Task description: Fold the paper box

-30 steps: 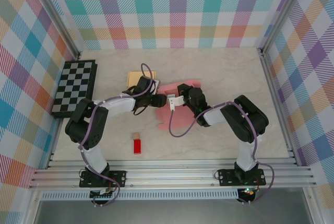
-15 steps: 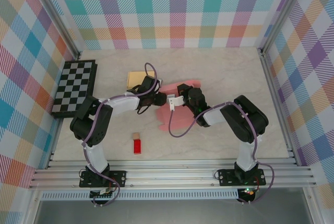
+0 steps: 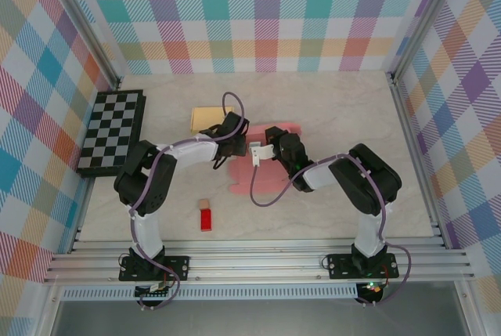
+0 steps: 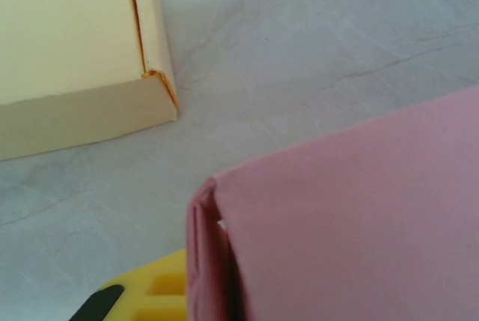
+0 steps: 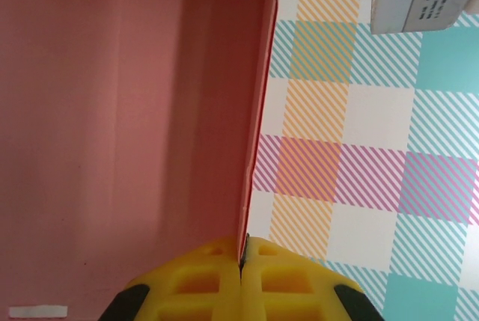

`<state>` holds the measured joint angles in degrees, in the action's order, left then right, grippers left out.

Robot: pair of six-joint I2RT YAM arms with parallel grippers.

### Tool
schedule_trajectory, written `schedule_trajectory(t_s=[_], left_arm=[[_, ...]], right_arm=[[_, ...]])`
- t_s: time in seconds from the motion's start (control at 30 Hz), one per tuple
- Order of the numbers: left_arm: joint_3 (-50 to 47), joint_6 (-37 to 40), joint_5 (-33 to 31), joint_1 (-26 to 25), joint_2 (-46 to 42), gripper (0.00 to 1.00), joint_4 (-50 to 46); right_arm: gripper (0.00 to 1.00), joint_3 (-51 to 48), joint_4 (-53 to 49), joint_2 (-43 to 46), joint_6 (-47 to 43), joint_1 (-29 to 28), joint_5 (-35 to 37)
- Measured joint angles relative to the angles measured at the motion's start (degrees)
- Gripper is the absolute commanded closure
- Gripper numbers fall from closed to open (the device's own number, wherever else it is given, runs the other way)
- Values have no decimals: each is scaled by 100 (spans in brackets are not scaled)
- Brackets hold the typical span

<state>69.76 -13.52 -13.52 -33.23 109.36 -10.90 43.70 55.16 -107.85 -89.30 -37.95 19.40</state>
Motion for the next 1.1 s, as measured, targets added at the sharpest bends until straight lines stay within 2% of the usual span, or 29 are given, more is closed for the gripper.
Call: schedule_trajectory(t_s=[0.2, 0.47, 0.63, 0.77, 0.9, 1.1], left_arm=[[-44, 98, -551, -116, 55, 93, 162], [-702, 334, -671, -151, -221, 94, 968], [-1172, 485, -669, -151, -459, 94, 1438], [-1606, 625, -643, -162, -688, 95, 1851], [-1808, 798, -612, -192, -745, 96, 2175], [-1954, 999, -605, -227, -785, 96, 2435]], right_arm=[[78, 81, -1373, 793, 1141, -17, -131], [66, 74, -2767, 2135, 2741, 334, -813], [63, 302, -3779, 2870, 4039, 603, -1384], [62, 1226, -4819, 2863, 5370, 662, -1773], [63, 2138, -5545, 2516, 6631, 662, -1838], [57, 2277, -6266, 1910, 7742, 662, -1919]])
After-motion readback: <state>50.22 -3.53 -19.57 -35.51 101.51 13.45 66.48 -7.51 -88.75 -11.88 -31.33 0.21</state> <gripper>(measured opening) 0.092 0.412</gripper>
